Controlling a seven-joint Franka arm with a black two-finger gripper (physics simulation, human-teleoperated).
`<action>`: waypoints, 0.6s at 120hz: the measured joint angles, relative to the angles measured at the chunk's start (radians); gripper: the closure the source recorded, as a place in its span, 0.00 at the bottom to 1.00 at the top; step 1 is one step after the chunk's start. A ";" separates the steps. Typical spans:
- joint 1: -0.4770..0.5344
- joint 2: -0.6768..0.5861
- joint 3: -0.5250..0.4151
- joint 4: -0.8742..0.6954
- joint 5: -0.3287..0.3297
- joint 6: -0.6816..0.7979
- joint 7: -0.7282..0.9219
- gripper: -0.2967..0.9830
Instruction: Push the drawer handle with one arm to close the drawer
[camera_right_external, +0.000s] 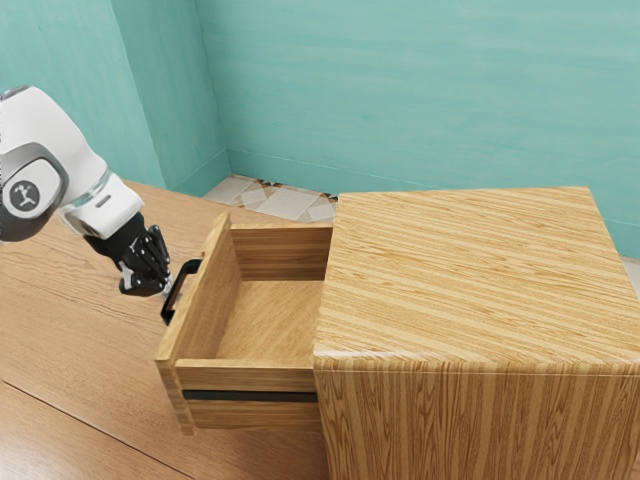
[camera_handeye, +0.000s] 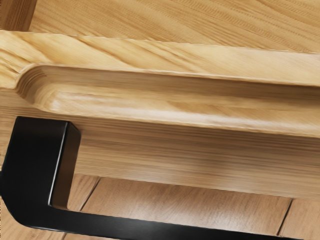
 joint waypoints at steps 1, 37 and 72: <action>0.000 0.002 0.000 0.001 0.000 0.001 0.000 0.85; 0.002 0.075 -0.046 0.046 -0.028 0.027 -0.013 0.85; -0.003 0.111 -0.070 0.074 -0.054 0.044 -0.020 0.85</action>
